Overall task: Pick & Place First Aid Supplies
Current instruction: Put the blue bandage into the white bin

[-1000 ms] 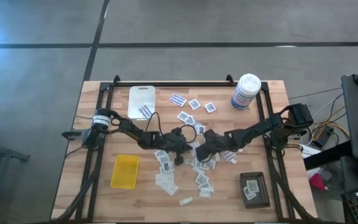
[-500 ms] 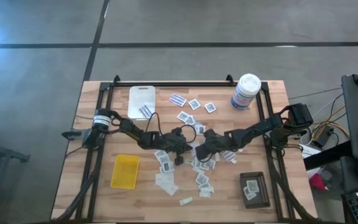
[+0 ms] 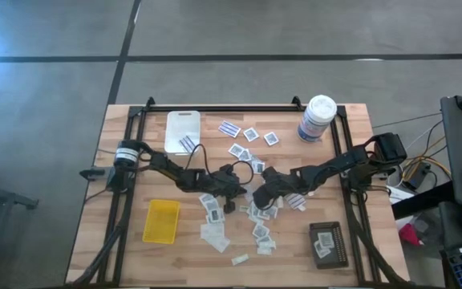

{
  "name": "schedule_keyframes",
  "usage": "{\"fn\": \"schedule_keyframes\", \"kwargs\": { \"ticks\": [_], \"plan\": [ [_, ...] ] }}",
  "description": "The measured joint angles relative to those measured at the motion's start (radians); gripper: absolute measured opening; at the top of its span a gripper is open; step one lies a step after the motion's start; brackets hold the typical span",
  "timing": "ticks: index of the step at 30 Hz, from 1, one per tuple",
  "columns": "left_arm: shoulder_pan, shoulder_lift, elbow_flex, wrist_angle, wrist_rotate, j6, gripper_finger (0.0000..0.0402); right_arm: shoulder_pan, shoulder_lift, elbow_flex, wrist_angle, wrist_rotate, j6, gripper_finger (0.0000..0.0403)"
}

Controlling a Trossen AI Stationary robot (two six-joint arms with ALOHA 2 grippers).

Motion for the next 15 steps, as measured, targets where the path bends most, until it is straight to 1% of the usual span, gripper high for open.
{"fn": "schedule_keyframes", "kwargs": {
  "ticks": [12, 15],
  "plan": [
    [0.001, -0.26, -0.001, -0.201, -0.006, 0.016, 0.0001, 0.019, -0.074, 0.0, -0.015, 0.004, -0.13, 0.0008],
    [0.001, -0.31, -0.002, -0.264, -0.005, 0.027, 0.0011, 0.025, -0.096, 0.0, -0.02, 0.004, -0.169, 0.0008]
  ]
}}
